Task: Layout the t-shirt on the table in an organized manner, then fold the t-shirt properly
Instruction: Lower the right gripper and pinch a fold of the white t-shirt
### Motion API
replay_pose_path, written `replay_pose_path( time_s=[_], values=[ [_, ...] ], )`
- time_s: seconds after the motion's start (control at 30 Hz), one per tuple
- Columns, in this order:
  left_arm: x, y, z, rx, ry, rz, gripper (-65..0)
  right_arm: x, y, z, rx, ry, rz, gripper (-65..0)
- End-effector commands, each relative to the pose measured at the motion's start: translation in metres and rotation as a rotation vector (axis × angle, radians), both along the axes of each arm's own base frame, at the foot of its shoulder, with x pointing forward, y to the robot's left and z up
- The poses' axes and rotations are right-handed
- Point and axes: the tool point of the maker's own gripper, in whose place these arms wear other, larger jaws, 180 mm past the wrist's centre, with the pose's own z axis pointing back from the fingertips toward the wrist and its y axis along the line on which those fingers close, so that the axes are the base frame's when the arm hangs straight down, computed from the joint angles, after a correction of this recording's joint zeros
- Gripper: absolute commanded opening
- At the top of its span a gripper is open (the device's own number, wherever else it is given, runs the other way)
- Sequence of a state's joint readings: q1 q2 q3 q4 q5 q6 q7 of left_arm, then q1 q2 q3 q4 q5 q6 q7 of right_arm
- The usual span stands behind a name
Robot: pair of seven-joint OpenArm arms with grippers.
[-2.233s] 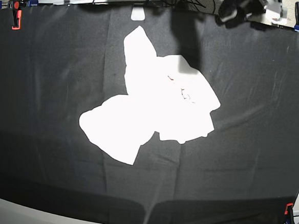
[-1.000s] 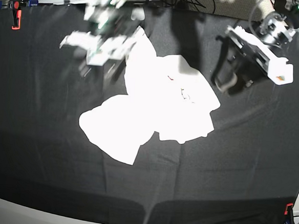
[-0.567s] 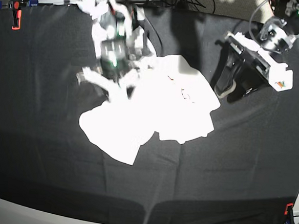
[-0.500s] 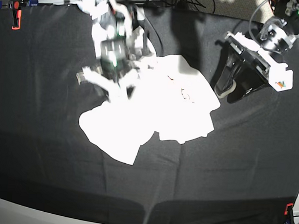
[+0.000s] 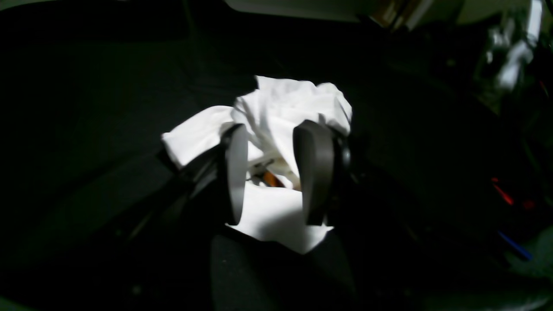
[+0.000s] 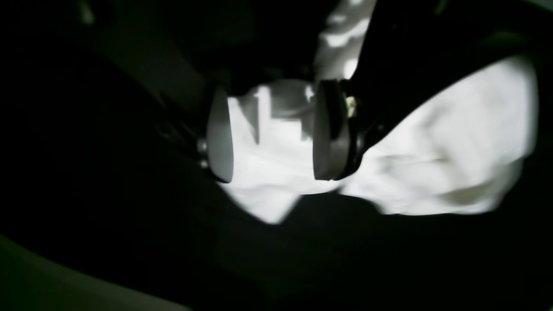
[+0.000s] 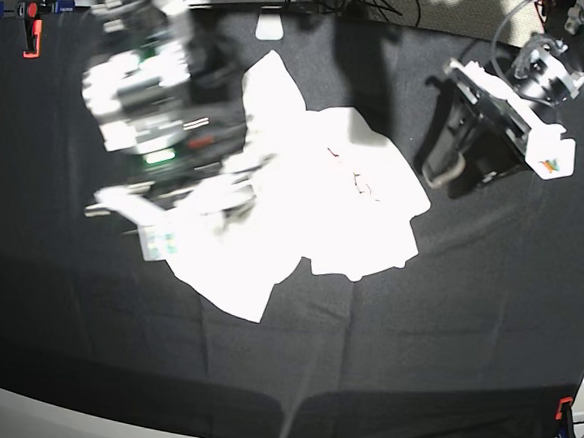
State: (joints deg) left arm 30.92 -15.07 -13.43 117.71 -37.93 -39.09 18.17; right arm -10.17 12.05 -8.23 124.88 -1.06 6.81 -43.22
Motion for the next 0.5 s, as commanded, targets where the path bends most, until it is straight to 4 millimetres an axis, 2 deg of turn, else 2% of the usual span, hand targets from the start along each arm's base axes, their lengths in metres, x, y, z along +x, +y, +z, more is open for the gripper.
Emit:
replay_pose_path(
  time_s=[0.0, 0.13, 0.23, 0.47],
  values=[
    [0.0, 0.0, 0.013, -0.027, -0.041, -0.004, -45.6, 0.005, -0.009, 0.016, -0.007, -0.056, -0.007, -36.1],
    [0.0, 0.0, 0.013, -0.028, -0.041, -0.004, -45.6, 0.008, -0.052, 0.026, -0.028, -0.067, -0.026, -36.1],
    [0.0, 0.0, 0.013, -0.028, -0.041, -0.004, -45.6, 0.003, -0.074, 0.034, -0.071, -0.046, 0.053, -36.1],
    [0.003, -0.002, 0.013, -0.018, -0.051, 0.005, -45.6, -0.018, -0.079, 0.065, -0.114, -0.029, 0.381, -36.1]
  ],
)
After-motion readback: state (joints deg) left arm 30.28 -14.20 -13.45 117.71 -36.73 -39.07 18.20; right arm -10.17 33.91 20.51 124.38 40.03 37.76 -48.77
